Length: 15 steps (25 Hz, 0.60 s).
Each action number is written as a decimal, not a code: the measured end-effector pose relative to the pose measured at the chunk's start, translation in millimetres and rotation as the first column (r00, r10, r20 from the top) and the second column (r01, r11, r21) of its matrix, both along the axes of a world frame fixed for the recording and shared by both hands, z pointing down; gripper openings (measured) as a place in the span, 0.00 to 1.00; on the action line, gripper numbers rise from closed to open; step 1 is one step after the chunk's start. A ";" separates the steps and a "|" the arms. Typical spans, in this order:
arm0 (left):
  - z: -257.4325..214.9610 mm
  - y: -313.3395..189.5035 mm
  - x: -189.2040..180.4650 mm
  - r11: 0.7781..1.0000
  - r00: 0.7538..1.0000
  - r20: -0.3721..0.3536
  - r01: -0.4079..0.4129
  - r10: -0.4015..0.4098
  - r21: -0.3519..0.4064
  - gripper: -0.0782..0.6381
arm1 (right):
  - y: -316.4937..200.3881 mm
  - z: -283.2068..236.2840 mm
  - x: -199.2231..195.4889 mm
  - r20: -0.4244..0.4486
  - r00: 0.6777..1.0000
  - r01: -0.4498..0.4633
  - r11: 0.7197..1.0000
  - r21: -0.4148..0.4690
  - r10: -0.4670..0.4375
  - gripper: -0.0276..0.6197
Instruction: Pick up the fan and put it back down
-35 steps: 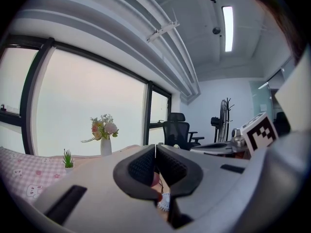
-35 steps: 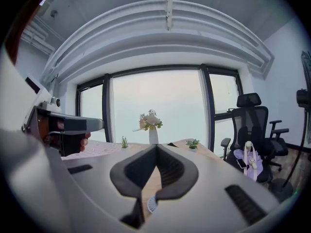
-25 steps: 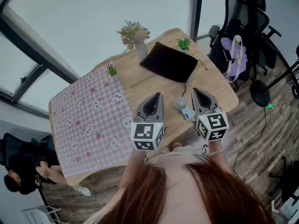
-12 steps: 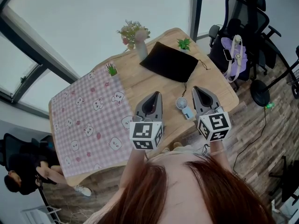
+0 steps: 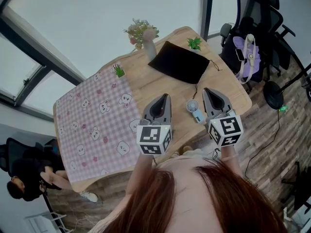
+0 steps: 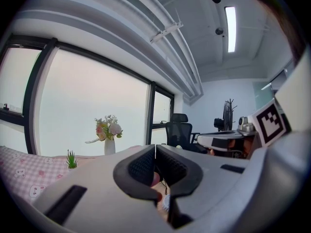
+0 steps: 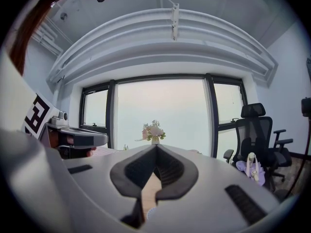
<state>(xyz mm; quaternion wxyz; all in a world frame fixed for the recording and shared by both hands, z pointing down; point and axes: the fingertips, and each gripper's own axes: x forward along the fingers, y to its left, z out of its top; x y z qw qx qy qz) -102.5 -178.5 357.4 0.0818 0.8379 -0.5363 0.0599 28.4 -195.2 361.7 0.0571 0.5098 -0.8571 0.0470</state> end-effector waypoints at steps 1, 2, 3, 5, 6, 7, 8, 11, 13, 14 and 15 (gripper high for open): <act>0.6 -1.0 -0.2 1.000 1.000 0.000 0.000 0.000 -0.001 0.13 | -0.9 0.5 -0.3 -0.002 1.000 0.000 1.000 -0.001 0.000 0.04; 1.3 -2.2 -0.5 1.000 1.000 0.000 0.000 0.000 -0.003 0.13 | -2.1 0.9 -0.7 -0.004 1.000 0.001 1.000 -0.001 -0.001 0.04; 2.1 -3.4 -0.7 1.000 1.000 -0.001 0.000 0.000 -0.004 0.13 | -3.3 1.2 -1.1 -0.007 1.000 0.001 1.000 -0.001 -0.001 0.04; 3.3 -5.0 -0.5 1.000 1.000 -0.003 0.000 0.000 -0.005 0.13 | -5.3 1.6 -1.0 -0.013 1.000 -0.001 1.000 0.001 0.001 0.04; 3.7 -5.5 0.0 1.000 1.000 -0.004 -0.001 0.001 -0.005 0.13 | -5.9 1.6 -0.6 -0.014 1.000 -0.002 1.000 0.002 0.002 0.04; 4.0 -5.8 0.6 1.000 1.000 -0.005 -0.002 0.002 -0.006 0.13 | -6.6 1.5 -0.2 -0.017 1.000 -0.003 1.000 0.001 0.003 0.04; 4.2 -6.3 1.1 1.000 1.000 -0.005 -0.003 0.003 -0.007 0.13 | -7.4 1.4 0.3 -0.019 1.000 -0.004 1.000 0.001 0.004 0.04; 5.3 -8.5 1.2 1.000 1.000 -0.006 -0.004 0.004 -0.012 0.13 | -11.2 2.4 2.1 -0.028 1.000 -0.014 1.000 0.003 0.014 0.04; 6.6 -10.1 0.7 1.000 1.000 -0.007 -0.005 0.005 -0.016 0.13 | -13.1 3.5 1.6 -0.033 0.999 -0.016 1.000 0.003 0.016 0.04; 7.2 -11.1 0.5 1.000 1.000 -0.007 -0.006 0.005 -0.017 0.13 | -14.1 4.1 1.3 -0.035 0.999 -0.016 1.000 0.003 0.016 0.04; 7.7 -12.1 0.5 1.000 1.000 -0.008 -0.006 0.005 -0.018 0.13 | -15.1 4.6 1.1 -0.037 0.999 -0.016 1.000 0.003 0.016 0.04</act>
